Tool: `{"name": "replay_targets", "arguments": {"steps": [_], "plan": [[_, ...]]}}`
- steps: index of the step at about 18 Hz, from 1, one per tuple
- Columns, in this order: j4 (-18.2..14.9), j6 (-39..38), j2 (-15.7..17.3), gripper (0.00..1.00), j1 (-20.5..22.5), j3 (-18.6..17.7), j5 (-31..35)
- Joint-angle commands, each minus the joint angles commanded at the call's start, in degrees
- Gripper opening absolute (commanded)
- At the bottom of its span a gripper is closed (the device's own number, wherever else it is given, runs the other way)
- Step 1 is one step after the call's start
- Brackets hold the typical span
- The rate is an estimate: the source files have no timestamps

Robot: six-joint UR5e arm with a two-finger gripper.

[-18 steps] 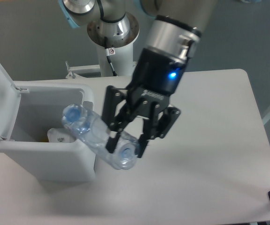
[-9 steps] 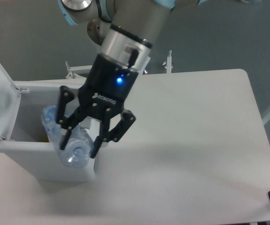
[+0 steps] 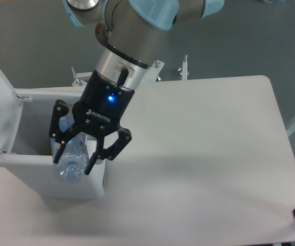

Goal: Place the trash in the trash can

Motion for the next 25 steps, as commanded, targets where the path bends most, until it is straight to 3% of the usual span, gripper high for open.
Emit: {"name": "replay_targets", "arguments": {"steps": [1,4,8,17,21,25], "plan": [[0.00,0.00,0.17,0.88,0.00,0.00,0.00],[0.00,0.00,0.70,1.00,0.00,0.00,0.00],[0.18,0.17,0.97,1.00,0.87,0.26,0.00],[0.18,8.69,1.41,1.00,8.52,2.63,-0.18],[-0.09,16.24,1.49,1.00,11.16,1.85,-0.09],[0.17,17.49,0.79,1.00,14.76,0.09,0.09]]}}
